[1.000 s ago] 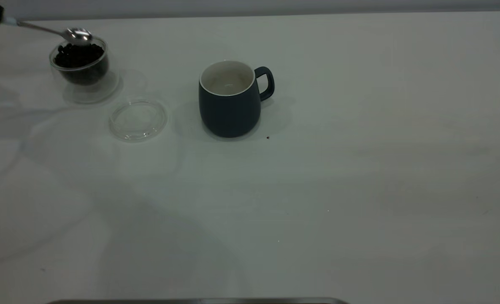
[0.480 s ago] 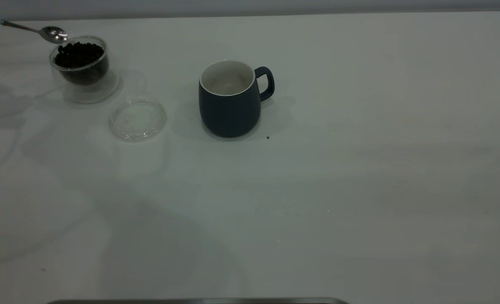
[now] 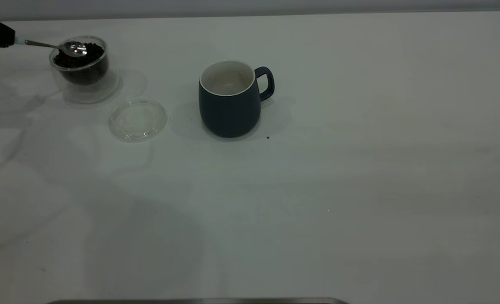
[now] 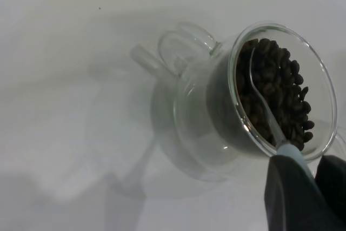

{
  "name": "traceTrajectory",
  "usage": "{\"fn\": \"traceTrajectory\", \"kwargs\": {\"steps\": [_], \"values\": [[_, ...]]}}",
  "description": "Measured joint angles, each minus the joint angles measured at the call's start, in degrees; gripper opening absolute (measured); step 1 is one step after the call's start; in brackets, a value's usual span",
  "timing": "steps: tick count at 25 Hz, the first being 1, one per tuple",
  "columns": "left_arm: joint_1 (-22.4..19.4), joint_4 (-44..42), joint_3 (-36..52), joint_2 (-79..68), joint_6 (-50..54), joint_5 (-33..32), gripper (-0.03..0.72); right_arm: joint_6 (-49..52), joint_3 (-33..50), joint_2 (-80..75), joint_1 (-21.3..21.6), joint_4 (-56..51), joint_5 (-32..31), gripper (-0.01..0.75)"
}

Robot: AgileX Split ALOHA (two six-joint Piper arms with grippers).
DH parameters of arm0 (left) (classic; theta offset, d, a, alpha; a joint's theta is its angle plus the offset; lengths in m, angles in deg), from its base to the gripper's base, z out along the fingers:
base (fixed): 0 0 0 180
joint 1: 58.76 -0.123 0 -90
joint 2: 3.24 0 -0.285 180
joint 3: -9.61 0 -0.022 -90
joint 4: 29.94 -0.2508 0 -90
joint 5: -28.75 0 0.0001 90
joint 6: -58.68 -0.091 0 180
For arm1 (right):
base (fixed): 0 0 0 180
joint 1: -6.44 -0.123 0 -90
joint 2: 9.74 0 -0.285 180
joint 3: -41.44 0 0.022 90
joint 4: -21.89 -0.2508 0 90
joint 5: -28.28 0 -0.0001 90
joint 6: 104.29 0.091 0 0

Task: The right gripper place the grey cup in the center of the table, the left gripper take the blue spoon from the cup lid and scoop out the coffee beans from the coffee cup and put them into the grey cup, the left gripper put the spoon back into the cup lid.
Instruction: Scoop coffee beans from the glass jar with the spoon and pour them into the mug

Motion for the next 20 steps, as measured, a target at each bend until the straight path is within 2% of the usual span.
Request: {"fn": "traceTrajectory", "kwargs": {"steps": [6, 12, 20], "values": [[0.0, -0.3, 0.0, -0.1, 6.6, -1.1, 0.127, 0.0, 0.0, 0.0, 0.0, 0.0, 0.0, 0.459], [0.0, -4.7, 0.0, -0.1, 15.1, -3.1, 0.127, 0.0, 0.0, 0.0, 0.0, 0.0, 0.0, 0.459], [-0.1, -5.3, 0.0, -0.1, 18.6, -4.0, 0.127, 0.0, 0.0, 0.0, 0.0, 0.0, 0.0, 0.459]]}}
